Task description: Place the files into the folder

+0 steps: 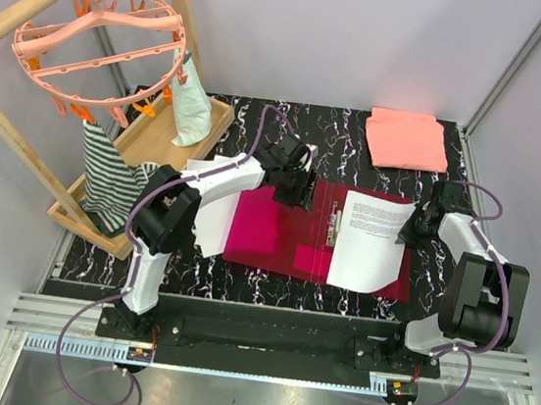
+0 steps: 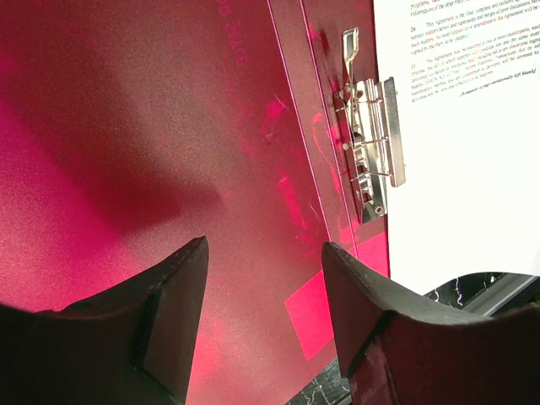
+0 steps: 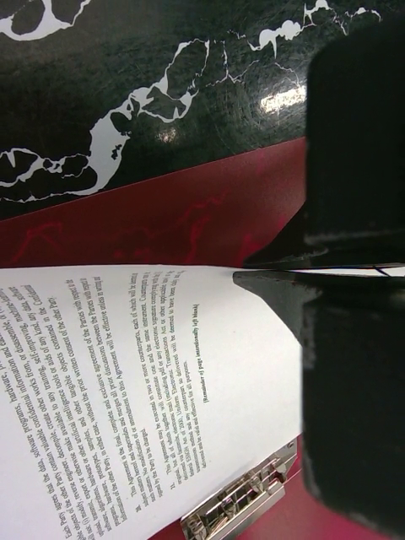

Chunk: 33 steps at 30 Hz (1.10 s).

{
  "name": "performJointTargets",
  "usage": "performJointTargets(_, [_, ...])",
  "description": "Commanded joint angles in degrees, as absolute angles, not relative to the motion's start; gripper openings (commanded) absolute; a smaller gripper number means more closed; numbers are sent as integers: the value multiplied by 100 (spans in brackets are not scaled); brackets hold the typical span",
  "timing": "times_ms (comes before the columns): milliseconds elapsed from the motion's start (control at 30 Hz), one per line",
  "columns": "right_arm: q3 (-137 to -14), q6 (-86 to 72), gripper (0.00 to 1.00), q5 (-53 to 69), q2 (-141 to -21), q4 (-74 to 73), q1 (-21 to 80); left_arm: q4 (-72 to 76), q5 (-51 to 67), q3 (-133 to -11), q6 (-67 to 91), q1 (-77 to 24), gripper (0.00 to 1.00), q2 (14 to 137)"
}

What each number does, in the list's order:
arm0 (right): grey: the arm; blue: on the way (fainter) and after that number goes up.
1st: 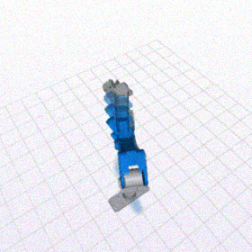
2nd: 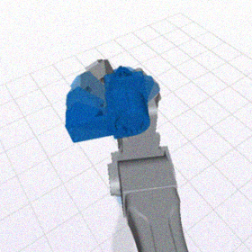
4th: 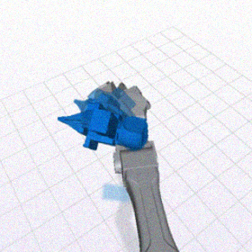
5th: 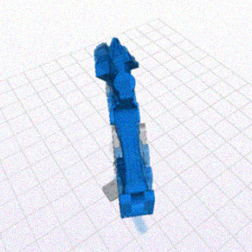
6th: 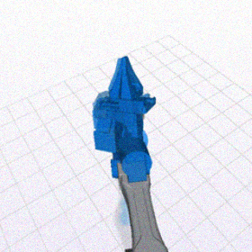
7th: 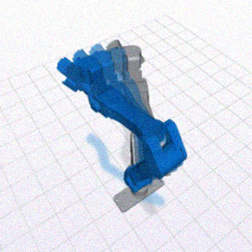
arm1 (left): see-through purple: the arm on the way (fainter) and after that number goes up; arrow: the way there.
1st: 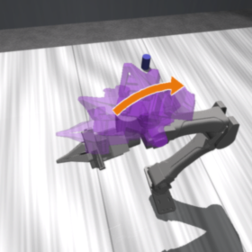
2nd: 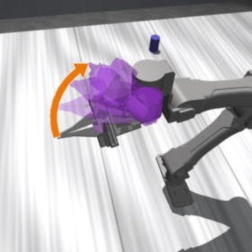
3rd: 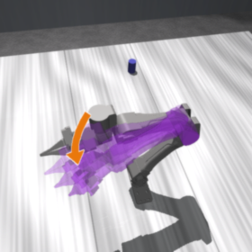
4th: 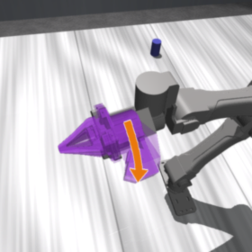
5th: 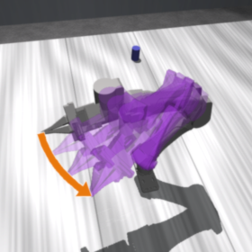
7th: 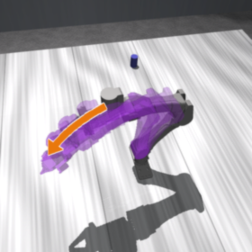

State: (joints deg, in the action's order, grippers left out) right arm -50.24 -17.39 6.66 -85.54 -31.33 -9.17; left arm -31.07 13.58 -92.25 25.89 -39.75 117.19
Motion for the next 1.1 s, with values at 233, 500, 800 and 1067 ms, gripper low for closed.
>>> performJointTargets(233, [-5203, -1538, 0, 1239, -8675, -2909, -949, -2909, 1591, -9536, 2514, -3999, 60, 11795])
performJointTargets(500, [-5756, -1248, 0, 1090, -9175, -3067, -906, -2918, 1696, -9597, 2514, -3999, 60, 11874])
performJointTargets(800, [-5933, -1116, 0, 1186, -9395, -3103, -765, -2918, 1775, -9694, 2514, -4008, 60, 11918])
performJointTargets(1067, [-5792, -1081, 0, 1318, -9290, -3032, -686, -2918, 1775, -9668, 2514, -4017, 60, 11883])
